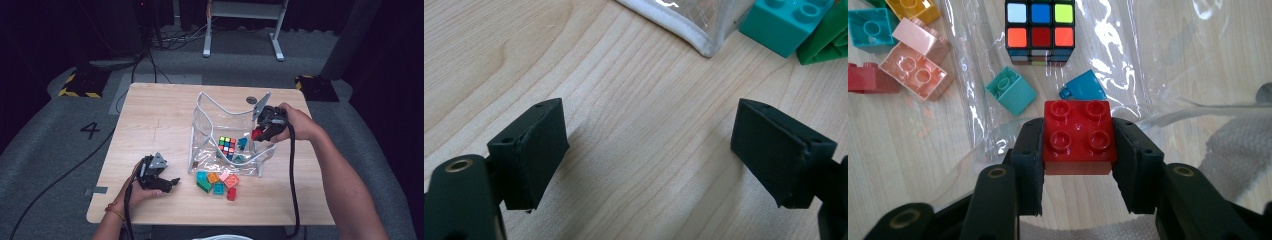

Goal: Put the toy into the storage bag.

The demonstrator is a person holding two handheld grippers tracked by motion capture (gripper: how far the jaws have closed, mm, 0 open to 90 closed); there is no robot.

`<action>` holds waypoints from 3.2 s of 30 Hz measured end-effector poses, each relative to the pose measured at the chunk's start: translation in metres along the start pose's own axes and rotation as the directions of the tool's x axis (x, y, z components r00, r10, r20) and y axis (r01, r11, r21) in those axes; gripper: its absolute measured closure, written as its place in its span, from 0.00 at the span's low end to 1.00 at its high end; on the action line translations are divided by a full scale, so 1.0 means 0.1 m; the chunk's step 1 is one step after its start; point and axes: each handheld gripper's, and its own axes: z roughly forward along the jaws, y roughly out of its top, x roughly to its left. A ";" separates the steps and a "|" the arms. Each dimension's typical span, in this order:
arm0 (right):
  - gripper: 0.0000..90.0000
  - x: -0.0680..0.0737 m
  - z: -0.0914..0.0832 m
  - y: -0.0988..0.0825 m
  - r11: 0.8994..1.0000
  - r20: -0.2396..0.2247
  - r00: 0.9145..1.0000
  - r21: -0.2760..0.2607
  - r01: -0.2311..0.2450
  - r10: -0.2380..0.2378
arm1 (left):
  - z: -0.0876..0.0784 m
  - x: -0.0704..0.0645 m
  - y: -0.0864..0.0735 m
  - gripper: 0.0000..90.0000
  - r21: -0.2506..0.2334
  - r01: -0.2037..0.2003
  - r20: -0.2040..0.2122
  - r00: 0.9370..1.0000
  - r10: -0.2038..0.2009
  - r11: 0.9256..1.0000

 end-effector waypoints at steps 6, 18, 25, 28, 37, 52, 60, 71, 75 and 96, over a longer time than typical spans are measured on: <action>0.66 0.00 -0.03 -0.06 1.000 0.011 1.000 0.005 -0.013 0.013 | 0.00 0.00 0.00 0.17 -0.001 0.001 0.000 1.000 -0.001 1.000; 0.66 0.02 -0.09 -0.10 0.996 0.052 0.999 -0.094 -0.005 0.010 | 0.00 0.00 0.00 0.17 0.000 0.002 0.003 1.000 -0.002 1.000; 0.60 0.00 -0.12 -0.17 0.980 0.063 0.998 -0.200 -0.012 0.025 | 0.00 0.00 0.00 0.17 -0.001 0.001 0.000 1.000 -0.001 1.000; 0.60 0.01 -0.15 -0.20 0.970 0.065 0.997 -0.240 -0.034 0.051 | 0.00 0.00 0.00 0.17 -0.001 0.002 0.002 1.000 -0.002 1.000; 0.62 0.02 -0.31 -0.38 0.913 0.106 0.986 -0.402 -0.073 0.125 | 0.00 0.00 0.00 0.17 -0.001 0.002 0.002 1.000 -0.002 1.000; 0.37 0.25 -0.56 -0.76 0.798 0.201 0.944 -0.596 -0.093 0.260 | 0.00 0.00 0.00 0.17 -0.001 0.002 0.002 1.000 -0.002 1.000; 0.32 0.39 -0.64 -0.97 0.758 0.215 0.928 -0.644 -0.099 0.303 | 0.00 0.00 0.00 0.17 -0.001 0.000 0.002 1.000 0.000 1.000; 0.31 0.59 -0.59 -1.29 0.701 0.173 0.914 -0.698 -0.149 0.366 | 0.00 0.00 0.00 0.17 0.000 0.002 0.002 1.000 -0.002 1.000; 0.32 0.67 -0.45 -1.43 0.695 0.156 0.911 -0.698 -0.172 0.383 | 0.00 0.00 0.00 0.17 -0.001 0.002 0.002 1.000 -0.002 1.000; 0.34 1.21 0.36 -1.59 0.749 0.028 0.945 -0.617 -0.240 0.326 | 0.00 -0.01 0.00 0.17 0.000 0.005 0.008 1.000 -0.005 1.000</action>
